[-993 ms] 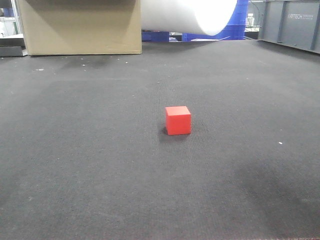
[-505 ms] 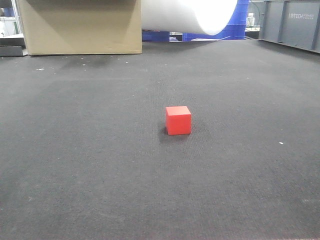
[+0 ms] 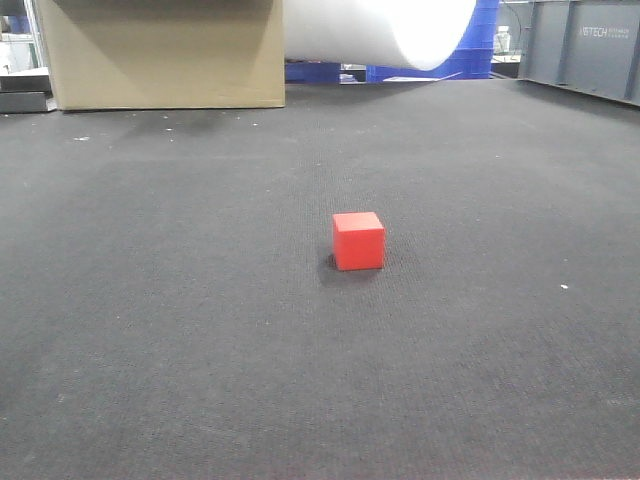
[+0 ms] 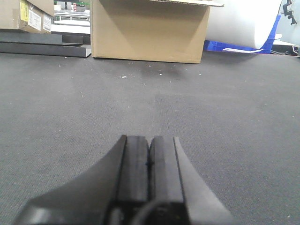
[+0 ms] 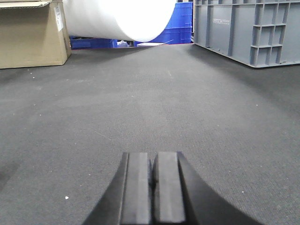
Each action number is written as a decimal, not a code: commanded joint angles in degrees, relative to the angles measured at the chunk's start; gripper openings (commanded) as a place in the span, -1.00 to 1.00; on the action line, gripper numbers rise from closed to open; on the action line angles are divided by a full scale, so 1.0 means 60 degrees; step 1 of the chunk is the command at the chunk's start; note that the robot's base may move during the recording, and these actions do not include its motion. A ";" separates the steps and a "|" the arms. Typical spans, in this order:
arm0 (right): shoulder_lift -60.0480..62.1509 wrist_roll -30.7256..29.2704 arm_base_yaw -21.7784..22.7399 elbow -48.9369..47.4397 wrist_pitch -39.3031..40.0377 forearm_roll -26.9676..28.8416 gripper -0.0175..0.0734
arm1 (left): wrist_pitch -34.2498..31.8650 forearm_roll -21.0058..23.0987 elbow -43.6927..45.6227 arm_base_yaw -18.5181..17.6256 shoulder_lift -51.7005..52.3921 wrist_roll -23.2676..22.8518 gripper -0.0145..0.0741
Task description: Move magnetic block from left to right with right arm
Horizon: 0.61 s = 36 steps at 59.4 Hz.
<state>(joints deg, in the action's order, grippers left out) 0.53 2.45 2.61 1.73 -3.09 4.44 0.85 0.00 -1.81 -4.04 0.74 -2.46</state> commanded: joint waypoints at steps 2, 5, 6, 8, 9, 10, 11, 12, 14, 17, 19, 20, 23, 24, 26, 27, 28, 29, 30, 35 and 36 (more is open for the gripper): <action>0.0188 -0.0093 0.0056 -0.0048 0.0891 -0.0015 -0.46 | -0.0848 0.0000 -0.0089 -0.0070 0.0103 -0.0042 -0.94; 0.0188 -0.0093 0.0056 -0.0048 0.0891 -0.0015 -0.46 | -0.0848 0.0000 -0.0089 -0.0070 0.0103 -0.0042 -0.94; 0.0188 -0.0093 0.0056 -0.0048 0.0891 -0.0015 -0.46 | -0.0848 0.0000 -0.0089 -0.0070 0.0103 -0.0042 -0.94; 0.0188 -0.0093 0.0056 -0.0048 0.0891 -0.0015 -0.46 | -0.0848 0.0000 -0.0089 -0.0070 0.0103 -0.0042 -0.94; 0.0188 -0.0093 0.0056 -0.0048 0.0891 -0.0015 -0.46 | -0.0848 0.0000 -0.0089 -0.0070 0.0103 -0.0042 -0.94; 0.0188 -0.0093 0.0056 -0.0048 0.0891 -0.0015 -0.46 | -0.0848 0.0000 -0.0089 -0.0070 0.0103 -0.0042 -0.94; 0.0188 -0.0093 0.0056 -0.0048 0.0891 -0.0015 -0.46 | -0.0848 0.0000 -0.0089 -0.0070 0.0103 -0.0042 -0.94; 0.0188 -0.0093 0.0056 -0.0048 0.0891 -0.0015 -0.46 | -0.0848 0.0000 -0.0089 -0.0070 0.0103 -0.0042 -0.94; 0.0188 -0.0093 0.0056 -0.0048 0.0891 -0.0015 -0.46 | -0.0848 0.0000 -0.0089 -0.0070 0.0103 -0.0042 -0.93; 0.0188 -0.0093 0.0056 -0.0048 0.0891 -0.0015 -0.46 | -0.0848 0.0000 -0.0089 -0.0070 0.0103 -0.0042 -0.94; 0.0188 -0.0093 0.0056 -0.0048 0.0891 -0.0015 -0.46 | -0.0848 0.0000 -0.0089 -0.0070 0.0103 -0.0042 -0.94; 0.0188 -0.0093 0.0056 -0.0048 0.0891 -0.0015 -0.46 | -0.0848 0.0000 -0.0089 -0.0070 0.0103 -0.0042 -0.94; 0.0188 -0.0093 0.0056 -0.0048 0.0891 -0.0015 -0.46 | -0.0848 0.0000 -0.0089 -0.0070 0.0103 -0.0042 -0.94; 0.0188 -0.0093 0.0056 -0.0048 0.0891 -0.0015 -0.46 | -0.0848 0.0000 -0.0089 -0.0070 0.0103 -0.0042 -0.94; 0.0188 -0.0093 0.0056 -0.0048 0.0891 -0.0015 -0.46 | -0.0848 0.0000 -0.0089 -0.0070 0.0103 -0.0042 -0.94; 0.0188 -0.0093 0.0056 -0.0048 0.0891 -0.0015 -0.46 | -0.0848 0.0000 -0.0089 -0.0070 0.0103 -0.0042 -0.94; 0.0188 -0.0093 0.0056 -0.0048 0.0891 -0.0015 -0.46 | -0.0848 0.0000 -0.0089 -0.0070 0.0103 -0.0042 -0.94; 0.0188 -0.0093 0.0056 -0.0048 0.0891 -0.0015 -0.46 | -0.0848 0.0000 -0.0089 -0.0070 0.0103 -0.0042 -0.94; 0.0188 -0.0093 0.0056 -0.0048 0.0891 -0.0015 -0.46 | -0.0848 0.0000 -0.0089 -0.0070 0.0103 -0.0042 -0.94; 0.0188 -0.0093 0.0056 -0.0048 0.0891 -0.0015 -0.46 | -0.0848 0.0000 -0.0089 -0.0070 0.0103 -0.0042 -0.94; 0.0188 -0.0093 0.0056 -0.0048 0.0891 -0.0015 -0.46 | -0.0848 0.0000 -0.0089 -0.0070 0.0103 -0.0042 -0.94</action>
<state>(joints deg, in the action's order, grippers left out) 0.53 2.45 2.61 1.73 -3.09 4.44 0.85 0.00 -1.81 -4.04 0.74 -2.46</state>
